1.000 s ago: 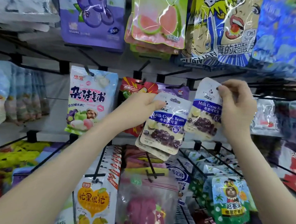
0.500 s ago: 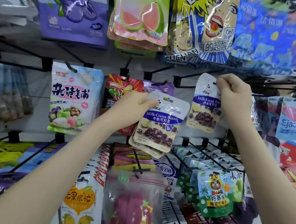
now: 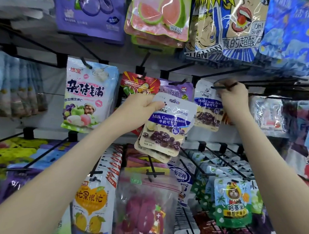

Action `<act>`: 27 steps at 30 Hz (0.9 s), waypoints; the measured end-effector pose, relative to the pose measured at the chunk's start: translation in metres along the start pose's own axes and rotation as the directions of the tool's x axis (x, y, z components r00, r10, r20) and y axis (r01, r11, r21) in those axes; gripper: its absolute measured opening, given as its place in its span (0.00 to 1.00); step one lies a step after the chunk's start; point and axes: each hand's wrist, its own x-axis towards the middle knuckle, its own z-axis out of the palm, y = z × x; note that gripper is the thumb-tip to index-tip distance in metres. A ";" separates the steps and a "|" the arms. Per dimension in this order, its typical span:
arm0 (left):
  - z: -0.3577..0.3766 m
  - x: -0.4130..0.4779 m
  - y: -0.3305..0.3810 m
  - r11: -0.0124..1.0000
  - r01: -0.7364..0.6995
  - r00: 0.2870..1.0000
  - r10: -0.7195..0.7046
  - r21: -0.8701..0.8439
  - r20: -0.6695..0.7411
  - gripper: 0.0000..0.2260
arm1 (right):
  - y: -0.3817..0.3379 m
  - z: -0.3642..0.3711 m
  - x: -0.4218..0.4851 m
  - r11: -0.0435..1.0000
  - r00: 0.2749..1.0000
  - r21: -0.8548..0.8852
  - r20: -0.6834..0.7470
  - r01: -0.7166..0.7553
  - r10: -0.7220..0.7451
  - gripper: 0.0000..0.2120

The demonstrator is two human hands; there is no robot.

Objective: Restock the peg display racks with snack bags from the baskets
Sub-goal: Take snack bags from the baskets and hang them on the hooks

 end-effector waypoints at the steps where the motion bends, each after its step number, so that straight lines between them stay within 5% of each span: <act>1: -0.001 0.000 -0.002 1.000 0.004 1.000 -0.005 -0.010 -0.007 0.17 | 0.003 0.006 0.005 1.000 1.000 -0.007 0.004 -0.001 0.001 0.16; 5: -0.004 -0.001 -0.009 0.999 0.029 0.998 -0.031 -0.032 -0.057 0.19 | 0.013 0.031 0.028 0.995 0.995 -0.017 0.025 -0.097 0.097 0.10; 9: -0.003 -0.001 -0.019 0.998 0.042 0.994 -0.046 -0.045 -0.098 0.20 | 0.023 0.036 0.032 0.984 0.971 -0.093 -0.203 -0.151 0.129 0.09; 12: -0.002 -0.004 -0.024 0.999 0.038 0.989 -0.043 -0.036 -0.144 0.20 | 0.013 0.030 -0.003 0.986 0.913 0.165 -0.396 -0.030 0.094 0.12; 16: 0.001 -0.006 -0.024 0.999 0.017 0.987 -0.025 -0.051 -0.162 0.21 | -0.014 0.030 -0.059 0.927 0.899 0.372 -0.422 0.052 0.119 0.06; 20: 0.009 -0.006 -0.018 0.997 -0.021 0.990 0.010 -0.078 -0.140 0.20 | -0.042 0.030 -0.094 0.936 0.992 0.335 -0.099 0.110 -0.081 0.07; 23: 0.013 -0.007 -0.014 0.995 -0.065 0.992 0.056 -0.082 -0.113 0.20 | -0.051 0.032 -0.100 0.986 0.959 0.135 0.252 0.095 -0.127 0.11; 27: 0.015 -0.013 -0.011 0.991 -0.060 0.997 0.054 -0.119 -0.050 0.18 | -0.048 0.032 -0.101 0.966 0.910 0.251 0.412 -0.067 -0.043 0.04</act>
